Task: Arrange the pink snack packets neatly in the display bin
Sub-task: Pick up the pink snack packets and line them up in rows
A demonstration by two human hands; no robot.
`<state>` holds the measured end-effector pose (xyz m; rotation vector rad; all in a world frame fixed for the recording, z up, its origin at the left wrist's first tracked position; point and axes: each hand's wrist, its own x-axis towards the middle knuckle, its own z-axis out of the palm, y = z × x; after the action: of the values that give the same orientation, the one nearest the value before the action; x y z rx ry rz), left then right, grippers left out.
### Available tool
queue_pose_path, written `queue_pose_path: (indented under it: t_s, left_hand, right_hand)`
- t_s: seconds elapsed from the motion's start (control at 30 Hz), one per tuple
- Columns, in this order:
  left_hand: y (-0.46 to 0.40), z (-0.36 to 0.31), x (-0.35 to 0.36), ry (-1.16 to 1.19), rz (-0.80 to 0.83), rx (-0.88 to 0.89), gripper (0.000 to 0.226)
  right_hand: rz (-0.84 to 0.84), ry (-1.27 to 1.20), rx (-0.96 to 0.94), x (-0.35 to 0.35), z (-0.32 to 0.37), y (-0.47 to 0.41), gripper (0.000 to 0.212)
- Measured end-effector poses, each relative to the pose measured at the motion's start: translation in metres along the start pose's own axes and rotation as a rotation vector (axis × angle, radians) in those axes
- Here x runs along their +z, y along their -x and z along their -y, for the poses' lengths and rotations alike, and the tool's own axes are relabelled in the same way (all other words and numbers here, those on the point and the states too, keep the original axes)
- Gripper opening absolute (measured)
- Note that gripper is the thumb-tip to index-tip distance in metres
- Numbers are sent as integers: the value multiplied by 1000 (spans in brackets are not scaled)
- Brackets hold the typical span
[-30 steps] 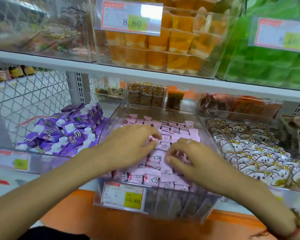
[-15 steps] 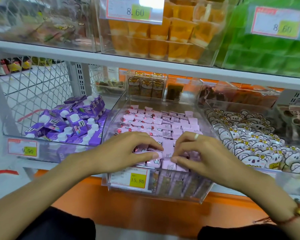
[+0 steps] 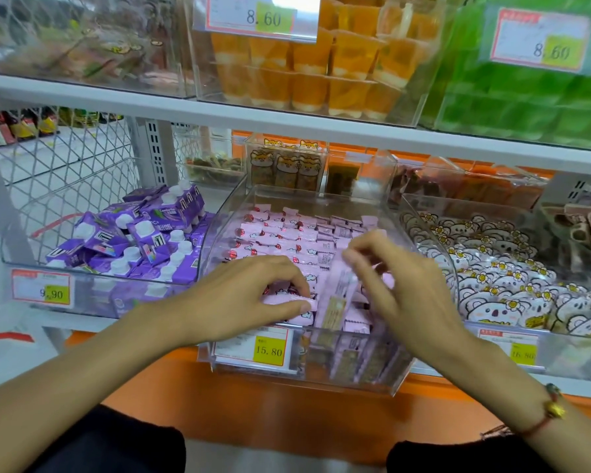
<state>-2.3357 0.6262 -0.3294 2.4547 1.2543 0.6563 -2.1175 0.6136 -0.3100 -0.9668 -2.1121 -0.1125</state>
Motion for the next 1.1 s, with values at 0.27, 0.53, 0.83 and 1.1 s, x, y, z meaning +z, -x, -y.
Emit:
queue_pose_path:
  t_s: [0.27, 0.53, 0.83, 1.1]
  left_hand:
    - [0, -12, -2, 212, -180, -77, 50]
    - [-2, -41, -4, 297, -417, 4, 38]
    - [-7, -47, -15, 867, -325, -423, 40]
    - [-6, -34, -13, 719, -289, -202, 46]
  right_hand:
    - [-467, -406, 352, -11, -10, -16, 17]
    - [-250, -969, 849, -3, -4, -23, 24]
    - [31, -239, 236, 0, 1, -10, 51]
    - [-73, -277, 156, -1, 8, -12, 26]
